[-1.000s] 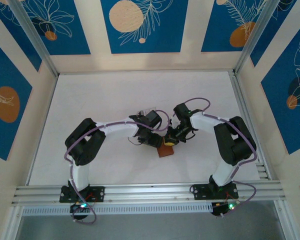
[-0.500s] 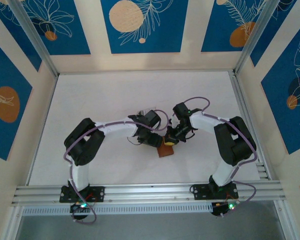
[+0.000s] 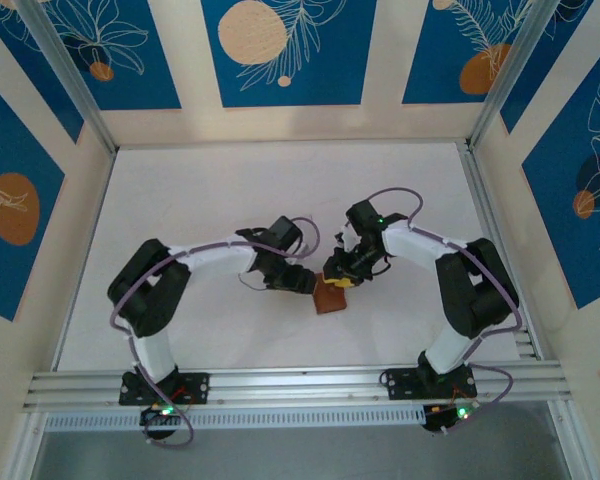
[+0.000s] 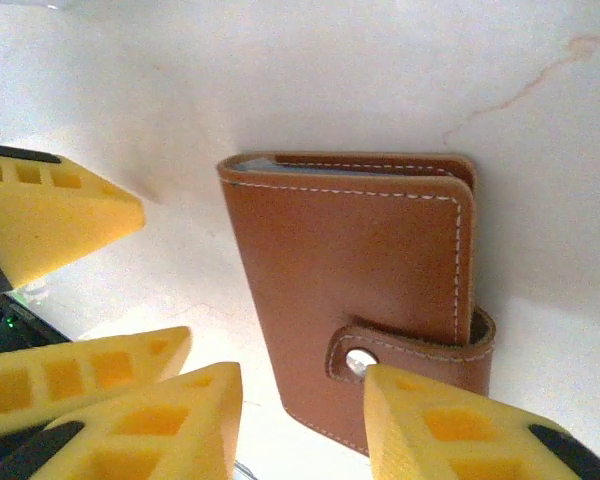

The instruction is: Put the credit cards into the card holder

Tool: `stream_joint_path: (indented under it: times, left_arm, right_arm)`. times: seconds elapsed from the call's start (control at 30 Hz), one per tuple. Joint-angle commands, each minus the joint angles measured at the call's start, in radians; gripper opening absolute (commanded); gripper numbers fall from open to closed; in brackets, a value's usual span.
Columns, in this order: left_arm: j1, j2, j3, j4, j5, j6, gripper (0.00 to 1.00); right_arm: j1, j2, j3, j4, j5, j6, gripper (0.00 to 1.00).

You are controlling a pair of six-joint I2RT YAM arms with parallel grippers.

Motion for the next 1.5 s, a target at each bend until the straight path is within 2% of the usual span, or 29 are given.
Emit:
stream_joint_path:
  times: [0.0,0.13,0.23,0.53,0.6,0.83,0.93,1.03,1.07,1.1,1.27,1.47]
  left_arm:
    - [0.053,-0.095,-0.055,0.049,0.128,-0.031,0.67]
    - [0.12,-0.205,-0.15,0.153,0.221,-0.076,0.7]
    - [0.164,-0.278,-0.196,0.183,0.248,-0.091,0.74]
    - [0.222,-0.396,-0.234,0.156,0.234,-0.096,0.8]
    - [0.232,-0.423,-0.239,0.153,0.231,-0.102,0.84]
    - [0.28,-0.517,-0.209,0.023,0.164,-0.059,0.95]
    - [0.293,-0.56,-0.166,-0.063,0.09,-0.019,1.0]
    - [0.299,-0.603,-0.111,-0.141,-0.047,0.02,1.0]
    - [0.303,-0.619,-0.097,-0.15,-0.082,0.028,1.0]
    - [0.307,-0.635,-0.083,-0.158,-0.123,0.037,1.0]
    - [0.307,-0.733,-0.077,-0.095,-0.297,0.106,1.0]
    - [0.307,-0.88,-0.276,0.132,-0.529,0.127,1.0]
  right_arm:
    - [-0.014,-0.053,0.006,-0.039,0.024,-0.009,0.43]
    - [-0.029,-0.06,-0.042,-0.025,0.058,-0.002,0.47]
    - [-0.027,-0.049,-0.088,0.007,0.067,0.013,0.52]
    - [0.045,0.024,-0.113,0.097,0.045,0.048,0.53]
    - [0.063,0.024,-0.093,0.101,0.052,0.055,0.53]
    - [0.045,-0.037,-0.05,-0.02,0.215,0.079,0.54]
    - [0.04,-0.137,-0.056,-0.063,0.348,0.107,0.56]
    - [0.037,-0.26,-0.051,-0.084,0.442,0.11,0.68]
    - [0.036,-0.295,-0.041,-0.09,0.462,0.1,0.8]
    - [0.033,-0.325,-0.026,-0.095,0.479,0.085,1.0]
    - [0.018,-0.418,0.045,-0.099,0.601,0.027,0.99]
    - [-0.024,-0.478,0.068,-0.012,0.756,0.006,0.99]
